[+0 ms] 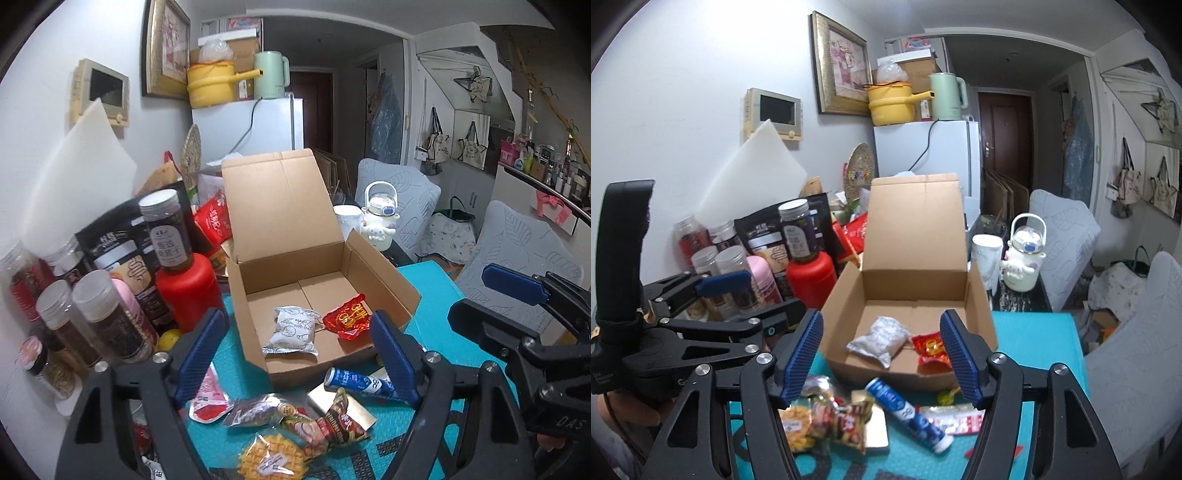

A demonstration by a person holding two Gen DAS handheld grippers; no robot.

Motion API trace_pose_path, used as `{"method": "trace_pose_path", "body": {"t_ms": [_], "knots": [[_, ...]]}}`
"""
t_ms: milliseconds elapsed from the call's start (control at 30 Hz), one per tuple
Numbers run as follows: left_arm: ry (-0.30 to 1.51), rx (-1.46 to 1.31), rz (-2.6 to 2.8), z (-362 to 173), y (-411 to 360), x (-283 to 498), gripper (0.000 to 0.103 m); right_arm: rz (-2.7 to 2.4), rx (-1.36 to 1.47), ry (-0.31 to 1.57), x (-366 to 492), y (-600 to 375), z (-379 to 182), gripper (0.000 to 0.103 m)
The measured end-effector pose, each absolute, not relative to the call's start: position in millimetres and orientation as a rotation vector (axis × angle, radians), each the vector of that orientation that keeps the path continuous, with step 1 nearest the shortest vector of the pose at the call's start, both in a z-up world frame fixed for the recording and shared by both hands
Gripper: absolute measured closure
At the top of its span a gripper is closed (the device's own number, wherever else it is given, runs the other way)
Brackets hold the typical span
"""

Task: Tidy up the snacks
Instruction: 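Withdraw both grippers from the box back over the snacks, then grasp the wrapped waffle with the left gripper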

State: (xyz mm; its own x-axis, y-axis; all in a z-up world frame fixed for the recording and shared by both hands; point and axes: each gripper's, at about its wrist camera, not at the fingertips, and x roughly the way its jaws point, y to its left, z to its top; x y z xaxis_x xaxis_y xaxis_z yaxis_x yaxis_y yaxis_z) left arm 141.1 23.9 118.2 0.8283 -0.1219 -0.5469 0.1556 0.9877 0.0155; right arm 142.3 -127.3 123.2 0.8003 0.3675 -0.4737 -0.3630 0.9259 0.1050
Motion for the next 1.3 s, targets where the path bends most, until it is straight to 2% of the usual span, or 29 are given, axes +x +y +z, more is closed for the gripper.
{"method": "trace_pose_path", "body": {"t_ms": [233,300,567,1300], "knots": [[0.594,0.049,-0.159,108.6,33.2,119.2,0.022,0.398,0.032,0.530,121.8,-124.3,110.9,0.030],[0.603,0.040,-0.164,103.7,37.1,114.6,0.022,0.394,0.037,0.530,117.6,-123.6,107.5,0.024],[0.645,-0.005,-0.189,79.3,51.6,100.9,0.022,0.415,0.044,0.571,104.4,-113.3,83.9,0.020],[0.825,0.119,-0.332,-23.6,69.8,93.5,0.022,0.462,0.082,0.806,86.8,-79.1,-29.4,0.020]]}}
